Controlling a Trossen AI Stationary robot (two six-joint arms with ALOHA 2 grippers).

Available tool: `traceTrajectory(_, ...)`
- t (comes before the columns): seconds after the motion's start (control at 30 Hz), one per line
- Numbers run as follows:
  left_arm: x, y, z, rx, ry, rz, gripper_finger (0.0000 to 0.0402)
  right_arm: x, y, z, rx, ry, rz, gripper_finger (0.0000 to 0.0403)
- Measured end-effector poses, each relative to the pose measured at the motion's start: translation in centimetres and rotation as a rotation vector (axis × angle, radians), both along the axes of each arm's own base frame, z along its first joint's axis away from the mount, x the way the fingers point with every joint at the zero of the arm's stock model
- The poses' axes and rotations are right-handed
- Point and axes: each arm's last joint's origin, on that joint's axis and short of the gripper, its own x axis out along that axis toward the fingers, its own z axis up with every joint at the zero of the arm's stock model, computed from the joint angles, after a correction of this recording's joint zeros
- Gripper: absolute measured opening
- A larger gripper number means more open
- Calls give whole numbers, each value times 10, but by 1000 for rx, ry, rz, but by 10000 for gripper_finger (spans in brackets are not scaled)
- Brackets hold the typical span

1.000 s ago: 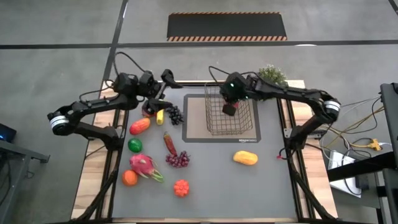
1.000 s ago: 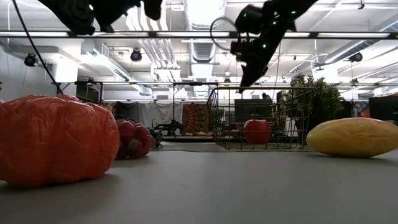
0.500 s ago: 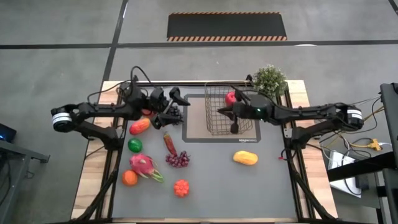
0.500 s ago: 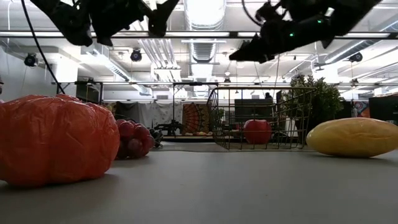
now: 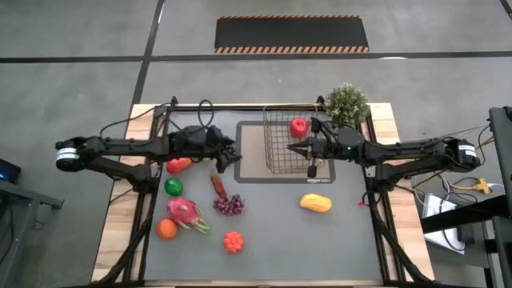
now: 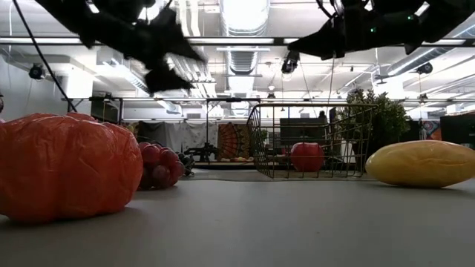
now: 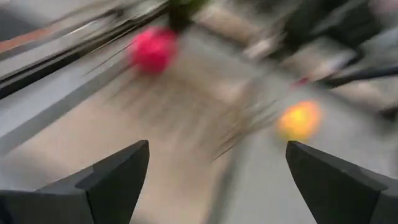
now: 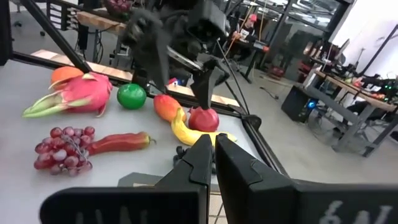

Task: Build produce basket
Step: Put the black grapes into the wire basket

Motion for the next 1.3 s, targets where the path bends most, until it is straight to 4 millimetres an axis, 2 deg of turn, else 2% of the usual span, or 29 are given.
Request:
traceTrajectory(0.13, -17, 1, -10, 69, 281, 128, 361, 0, 0, 0, -14, 3, 1, 12)
traceTrajectory(0.23, -18, 1, -17, 163, 378, 98, 361, 0, 0, -1, -14, 7, 1, 12)
traceTrajectory(0.43, 1, -4, -37, 412, 567, -158, 361, 2, -1, -4, -28, 24, -1, 12)
traceTrajectory(0.67, 28, 5, -64, 538, 777, -188, 361, 4, -1, -11, -18, 51, -2, 12)
traceTrajectory(0.87, 41, 12, -79, 538, 853, -175, 360, 8, -2, -17, -7, 76, -3, 12)
traceTrajectory(1.07, 40, 16, -85, 540, 885, -153, 357, 9, -2, -19, 7, 83, -5, 12)
traceTrajectory(1.17, 38, 16, -85, 551, 906, -140, 335, 9, -2, -19, 9, 86, -6, 12)
traceTrajectory(1.3, 38, 16, -85, 553, 905, -137, 279, 9, -2, -19, 10, 84, -5, 12)
